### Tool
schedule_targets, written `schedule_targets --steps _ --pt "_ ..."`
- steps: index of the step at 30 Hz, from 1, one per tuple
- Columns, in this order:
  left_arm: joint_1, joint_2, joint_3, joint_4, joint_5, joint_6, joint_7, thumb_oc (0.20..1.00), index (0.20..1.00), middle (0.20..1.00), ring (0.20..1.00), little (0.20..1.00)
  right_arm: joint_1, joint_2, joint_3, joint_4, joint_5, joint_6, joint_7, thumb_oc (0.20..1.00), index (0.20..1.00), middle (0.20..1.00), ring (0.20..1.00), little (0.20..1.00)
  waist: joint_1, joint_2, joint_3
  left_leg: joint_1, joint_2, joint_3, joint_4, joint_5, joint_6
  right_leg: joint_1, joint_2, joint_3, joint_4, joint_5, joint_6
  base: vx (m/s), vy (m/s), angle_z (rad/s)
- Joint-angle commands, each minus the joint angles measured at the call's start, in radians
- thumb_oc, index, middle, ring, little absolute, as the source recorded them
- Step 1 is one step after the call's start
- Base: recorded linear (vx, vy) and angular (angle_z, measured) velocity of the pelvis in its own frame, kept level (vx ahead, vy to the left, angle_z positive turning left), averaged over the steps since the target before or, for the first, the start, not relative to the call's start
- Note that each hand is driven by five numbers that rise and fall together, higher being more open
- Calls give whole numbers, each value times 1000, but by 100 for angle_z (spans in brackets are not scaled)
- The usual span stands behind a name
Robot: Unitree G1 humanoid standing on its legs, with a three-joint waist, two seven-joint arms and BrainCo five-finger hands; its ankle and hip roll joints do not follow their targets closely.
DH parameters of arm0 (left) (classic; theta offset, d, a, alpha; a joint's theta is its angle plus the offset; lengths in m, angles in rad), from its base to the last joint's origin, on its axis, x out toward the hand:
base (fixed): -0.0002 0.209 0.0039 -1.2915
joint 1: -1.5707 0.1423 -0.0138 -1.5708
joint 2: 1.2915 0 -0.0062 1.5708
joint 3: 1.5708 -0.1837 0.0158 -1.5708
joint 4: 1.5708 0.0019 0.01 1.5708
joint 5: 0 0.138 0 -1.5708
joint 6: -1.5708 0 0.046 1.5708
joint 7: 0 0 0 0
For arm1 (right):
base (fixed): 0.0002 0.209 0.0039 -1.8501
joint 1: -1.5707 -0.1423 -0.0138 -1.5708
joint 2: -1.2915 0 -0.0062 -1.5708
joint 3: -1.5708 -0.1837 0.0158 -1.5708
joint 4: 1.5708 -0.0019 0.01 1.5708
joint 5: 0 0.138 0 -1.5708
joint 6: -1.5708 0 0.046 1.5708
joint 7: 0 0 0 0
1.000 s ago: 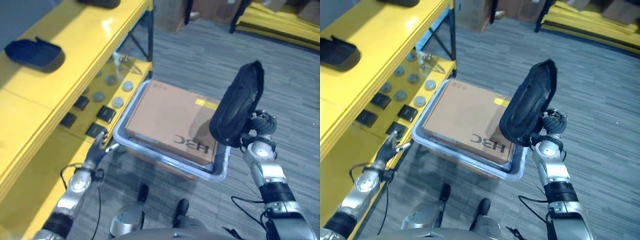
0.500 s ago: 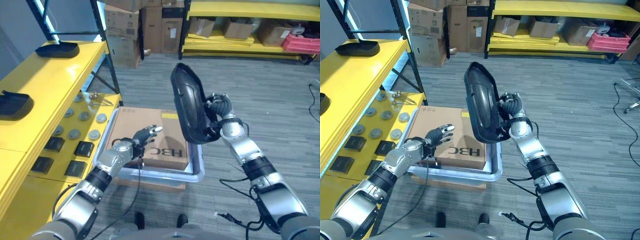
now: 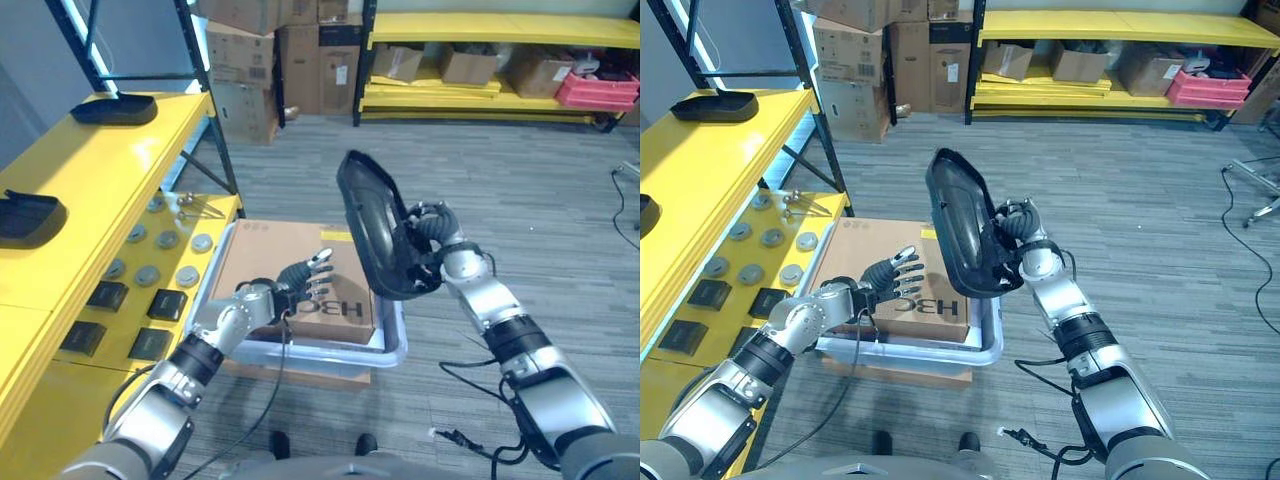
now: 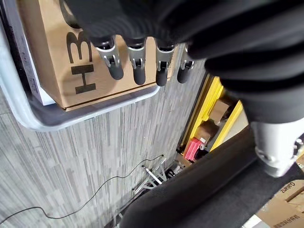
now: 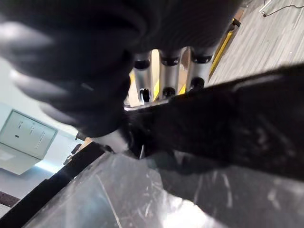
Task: Move parts from the plastic box to the shelf.
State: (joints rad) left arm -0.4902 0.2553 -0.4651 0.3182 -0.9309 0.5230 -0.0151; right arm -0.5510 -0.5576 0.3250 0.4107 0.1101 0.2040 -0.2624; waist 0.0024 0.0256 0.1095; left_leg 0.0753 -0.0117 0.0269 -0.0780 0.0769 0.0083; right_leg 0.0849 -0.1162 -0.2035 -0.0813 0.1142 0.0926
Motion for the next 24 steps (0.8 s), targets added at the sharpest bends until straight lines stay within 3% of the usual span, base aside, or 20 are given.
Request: schedule_targets --steps 1,12,24 --pt "-27 -25 -6 -11 -61 -40 -7 1000 1000 1000 1000 1000 -41 16 37 6 -14 -35 14 200 200 200 200 200 35 -20 -75 -20 44 12 -4 -22 -25 -6 -67 2 36 -22 75 0 0 0" --pt "-11 -55 -81 -30 -33 -6 -61 1000 1000 1000 1000 1000 -39 116 130 37 -59 -40 56 200 200 200 200 200 41 -12 -78 -10 42 5 -9 -25 -21 2 -68 -1 42 -34 75 0 0 0" --pt "-22 -55 -110 -39 30 -38 -69 1000 1000 1000 1000 1000 -48 135 158 41 -60 -22 49 200 200 200 200 200 40 -9 -73 -2 42 2 -9 -26 -19 7 -69 0 48 -38 75 0 0 0"
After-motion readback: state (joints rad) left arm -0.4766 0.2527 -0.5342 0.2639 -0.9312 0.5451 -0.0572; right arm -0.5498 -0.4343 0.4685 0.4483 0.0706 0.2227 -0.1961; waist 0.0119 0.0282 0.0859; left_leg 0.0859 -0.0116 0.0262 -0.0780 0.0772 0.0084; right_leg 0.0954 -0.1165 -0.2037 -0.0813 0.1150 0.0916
